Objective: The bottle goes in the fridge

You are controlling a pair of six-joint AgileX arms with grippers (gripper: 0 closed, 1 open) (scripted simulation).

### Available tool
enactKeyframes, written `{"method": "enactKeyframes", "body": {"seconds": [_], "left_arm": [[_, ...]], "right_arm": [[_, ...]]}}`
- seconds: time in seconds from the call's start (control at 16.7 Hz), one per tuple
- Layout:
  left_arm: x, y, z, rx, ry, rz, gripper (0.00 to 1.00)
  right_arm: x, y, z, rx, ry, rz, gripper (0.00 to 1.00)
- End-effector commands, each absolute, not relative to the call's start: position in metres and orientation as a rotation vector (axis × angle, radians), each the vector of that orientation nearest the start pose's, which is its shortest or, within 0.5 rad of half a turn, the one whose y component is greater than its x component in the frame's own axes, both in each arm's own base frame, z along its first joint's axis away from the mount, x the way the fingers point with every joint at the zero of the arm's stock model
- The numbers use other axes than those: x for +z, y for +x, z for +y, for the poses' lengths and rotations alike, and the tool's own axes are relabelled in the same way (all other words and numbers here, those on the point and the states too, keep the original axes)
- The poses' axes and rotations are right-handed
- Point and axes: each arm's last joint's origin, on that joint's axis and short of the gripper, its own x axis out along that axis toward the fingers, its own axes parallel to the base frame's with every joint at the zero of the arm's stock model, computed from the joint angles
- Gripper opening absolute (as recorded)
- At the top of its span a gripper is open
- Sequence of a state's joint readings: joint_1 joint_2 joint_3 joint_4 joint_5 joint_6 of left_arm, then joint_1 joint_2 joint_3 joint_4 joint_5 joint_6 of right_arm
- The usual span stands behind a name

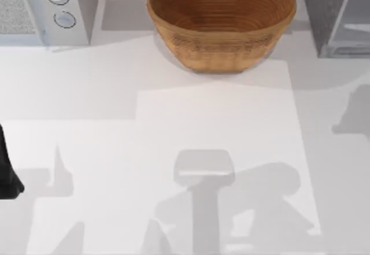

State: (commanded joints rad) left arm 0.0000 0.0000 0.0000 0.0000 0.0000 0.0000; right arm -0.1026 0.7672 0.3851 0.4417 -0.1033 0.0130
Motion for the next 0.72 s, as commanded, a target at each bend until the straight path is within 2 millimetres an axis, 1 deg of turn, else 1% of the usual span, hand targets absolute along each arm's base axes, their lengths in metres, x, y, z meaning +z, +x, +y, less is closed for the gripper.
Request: {"method": "enactKeyframes", "body": {"seconds": [0.12,0.18,0.3,0.42,0.54,0.72], "left_arm": [[0.16,0.106,-0.001,0.0,0.0,0.0,1.0],[0.16,0.106,-0.001,0.0,0.0,0.0,1.0],[0.16,0.106,-0.001,0.0,0.0,0.0,1.0],[0.16,0.106,-0.001,0.0,0.0,0.0,1.0],[0.16,0.106,-0.001,0.0,0.0,0.0,1.0],[0.16,0.106,-0.001,0.0,0.0,0.0,1.0]], "right_arm": [[0.258,0.22,-0.025,0.004,-0.009,-0.046,0.01],[0.257,0.24,-0.03,0.003,-0.011,-0.039,0.01],[0.248,0.28,-0.043,0.002,-0.012,-0.025,0.01],[0.23,0.317,-0.057,0.002,-0.011,-0.012,0.01],[0.205,0.349,-0.071,0.002,-0.008,-0.001,0.01],[0.166,0.382,-0.089,0.003,-0.002,0.009,0.01]]}}
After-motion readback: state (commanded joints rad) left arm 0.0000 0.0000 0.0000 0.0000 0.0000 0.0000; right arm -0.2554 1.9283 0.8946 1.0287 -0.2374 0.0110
